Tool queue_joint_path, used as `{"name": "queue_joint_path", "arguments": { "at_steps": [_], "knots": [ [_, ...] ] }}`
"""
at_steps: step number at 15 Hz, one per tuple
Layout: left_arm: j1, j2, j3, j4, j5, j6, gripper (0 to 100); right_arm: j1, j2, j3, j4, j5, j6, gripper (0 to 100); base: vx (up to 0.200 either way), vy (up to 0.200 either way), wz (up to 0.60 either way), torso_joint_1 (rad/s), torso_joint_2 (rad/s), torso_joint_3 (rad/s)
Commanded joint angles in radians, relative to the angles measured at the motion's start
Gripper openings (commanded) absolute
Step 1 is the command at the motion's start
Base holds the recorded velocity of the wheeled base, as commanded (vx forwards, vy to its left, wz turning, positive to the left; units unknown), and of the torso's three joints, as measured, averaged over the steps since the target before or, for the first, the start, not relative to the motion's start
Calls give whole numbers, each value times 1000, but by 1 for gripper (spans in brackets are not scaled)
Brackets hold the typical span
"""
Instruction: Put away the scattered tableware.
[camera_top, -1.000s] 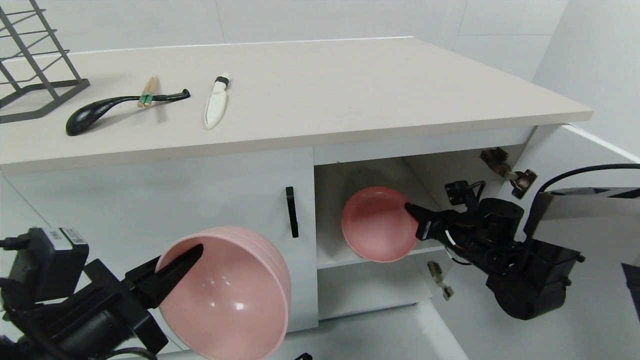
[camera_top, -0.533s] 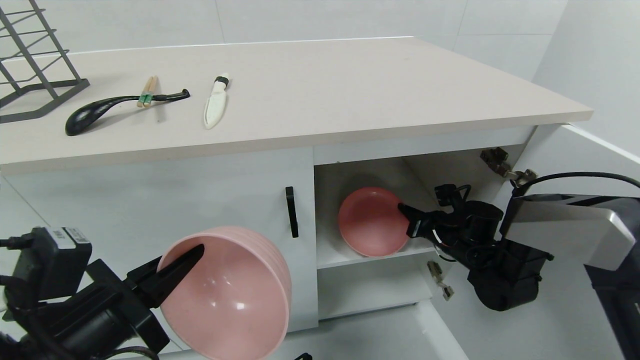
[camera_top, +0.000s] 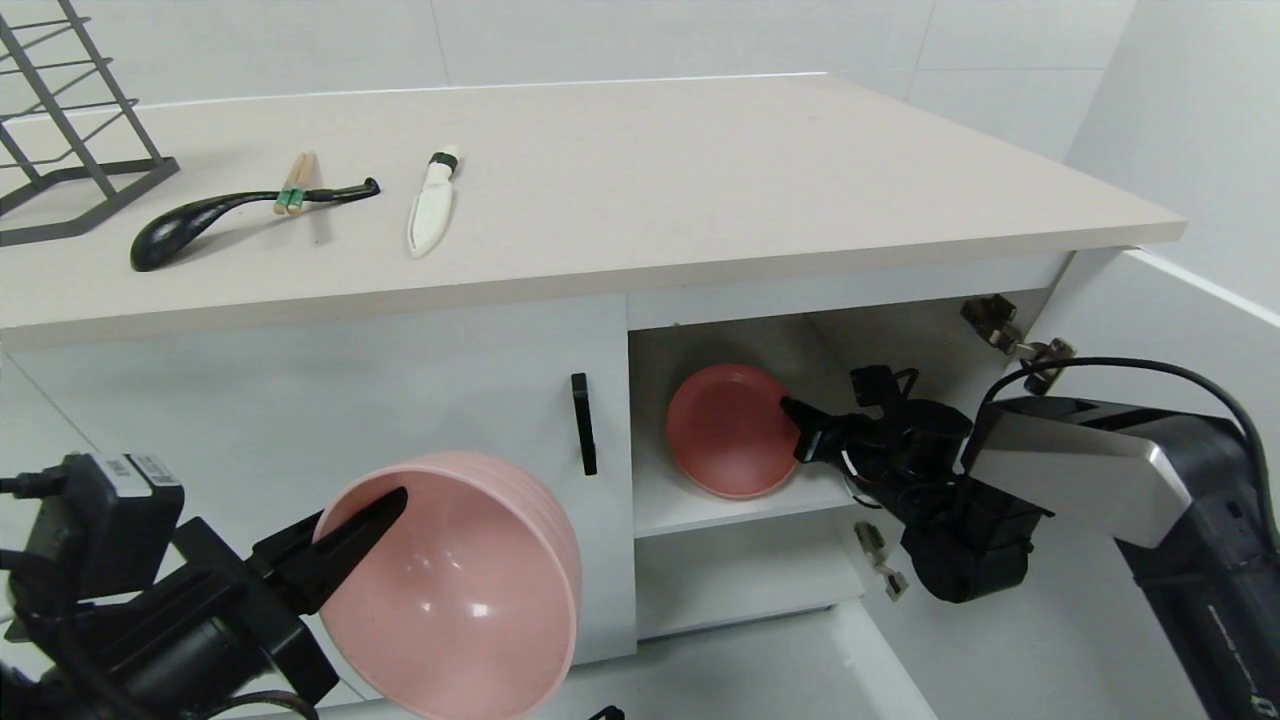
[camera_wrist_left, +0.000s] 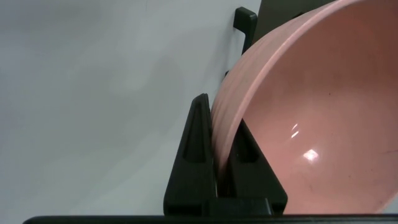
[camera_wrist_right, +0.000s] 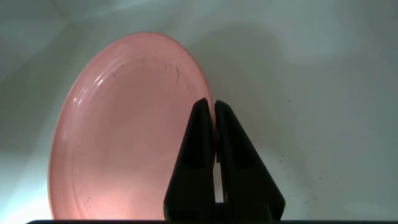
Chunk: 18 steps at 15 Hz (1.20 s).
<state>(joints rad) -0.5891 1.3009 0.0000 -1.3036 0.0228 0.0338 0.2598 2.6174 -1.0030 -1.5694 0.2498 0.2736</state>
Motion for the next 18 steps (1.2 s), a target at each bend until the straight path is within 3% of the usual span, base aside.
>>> {"name": "queue_joint_path", "arguments": {
  "at_steps": [1,3,4,9,13,16,17,18],
  "knots": [
    [0,1,0,1,0,0,0,3,7,-3,-1,0,-1,0,0,0,0,0,0,0],
    [0,1,0,0,0,0,0,3,10,-3,-1,-1,-2,0,0,0,0,0,0,0],
    [2,1,0,1,0,0,0,3,10,-3,-1,-1,-5,100,0,0,0,0,0,0],
    [2,3,0,7,0,-2,0,-2,-59,64,-1,-3,-79,100,0,0,0,0,0,0],
    [2,-5,0,9,0,5,0,78,-401,399,-1,-14,-119,100,0,0,0,0,0,0],
    [-9,-12,0,15,0,8,0,159,-718,767,-1,-17,-122,100,0,0,0,0,0,0],
    [-11,-11,0,15,0,8,0,161,-726,773,-1,-17,-122,100,0,0,0,0,0,0],
    [-60,6,-3,15,2,21,0,161,-876,888,-1,-17,-123,100,0,0,0,0,0,0]
  ]
}}
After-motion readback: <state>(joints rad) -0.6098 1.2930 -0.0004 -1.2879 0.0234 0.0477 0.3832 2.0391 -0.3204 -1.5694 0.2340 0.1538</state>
